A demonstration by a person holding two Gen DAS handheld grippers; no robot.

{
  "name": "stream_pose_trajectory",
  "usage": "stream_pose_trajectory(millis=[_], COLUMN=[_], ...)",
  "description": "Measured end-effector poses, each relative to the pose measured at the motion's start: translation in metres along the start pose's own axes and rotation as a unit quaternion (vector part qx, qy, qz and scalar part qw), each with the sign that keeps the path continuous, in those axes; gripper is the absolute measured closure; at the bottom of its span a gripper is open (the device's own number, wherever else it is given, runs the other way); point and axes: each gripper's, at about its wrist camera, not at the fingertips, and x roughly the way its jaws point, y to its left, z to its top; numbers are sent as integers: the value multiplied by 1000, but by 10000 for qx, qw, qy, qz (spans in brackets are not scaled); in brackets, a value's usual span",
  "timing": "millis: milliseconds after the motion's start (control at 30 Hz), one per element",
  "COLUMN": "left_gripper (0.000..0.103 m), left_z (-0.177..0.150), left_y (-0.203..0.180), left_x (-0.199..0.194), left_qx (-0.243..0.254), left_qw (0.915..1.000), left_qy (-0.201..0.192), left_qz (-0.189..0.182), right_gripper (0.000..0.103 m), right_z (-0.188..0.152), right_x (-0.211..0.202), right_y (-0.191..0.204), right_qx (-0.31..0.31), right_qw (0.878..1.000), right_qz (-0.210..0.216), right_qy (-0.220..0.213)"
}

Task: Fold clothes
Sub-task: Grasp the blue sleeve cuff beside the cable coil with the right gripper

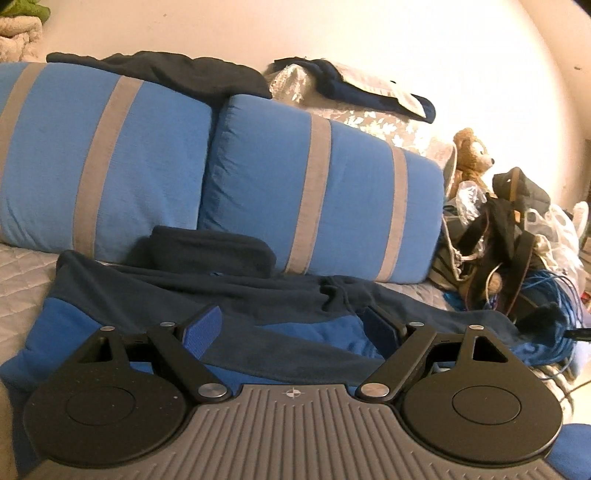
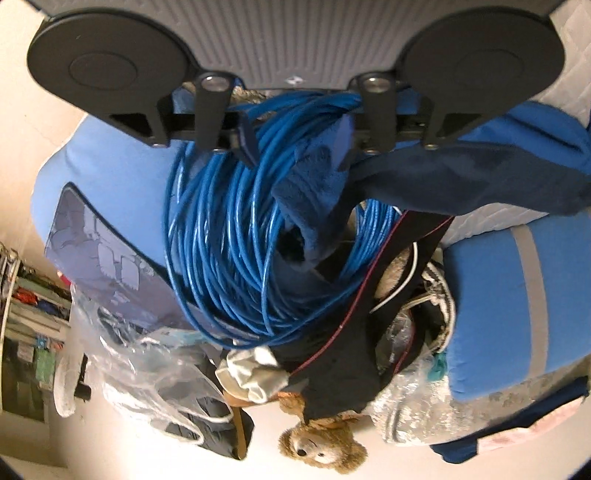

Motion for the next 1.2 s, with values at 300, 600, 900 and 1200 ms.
stream_pose_trajectory(millis=[300, 600, 900, 1200], left_gripper=[18, 18, 18, 18], left_z=[2, -1, -2, -2], left_y=[1, 0, 4, 5], left_x=[3, 8, 9, 7], left_qx=[-206, -137, -187, -201], left_qw=[9998, 9998, 9993, 9995], left_qy=[40, 128, 211, 129], left_qz=[-51, 107, 232, 223], right_gripper=[72, 88, 90, 91], right_z=[9, 11, 30, 52], right_x=[24, 32, 8, -19], right_y=[-3, 7, 49, 101], right_qx=[409, 591, 241, 86], right_qw=[9991, 9978, 9976, 9969], right_qz=[28, 220, 642, 770], right_qy=[100, 211, 87, 164])
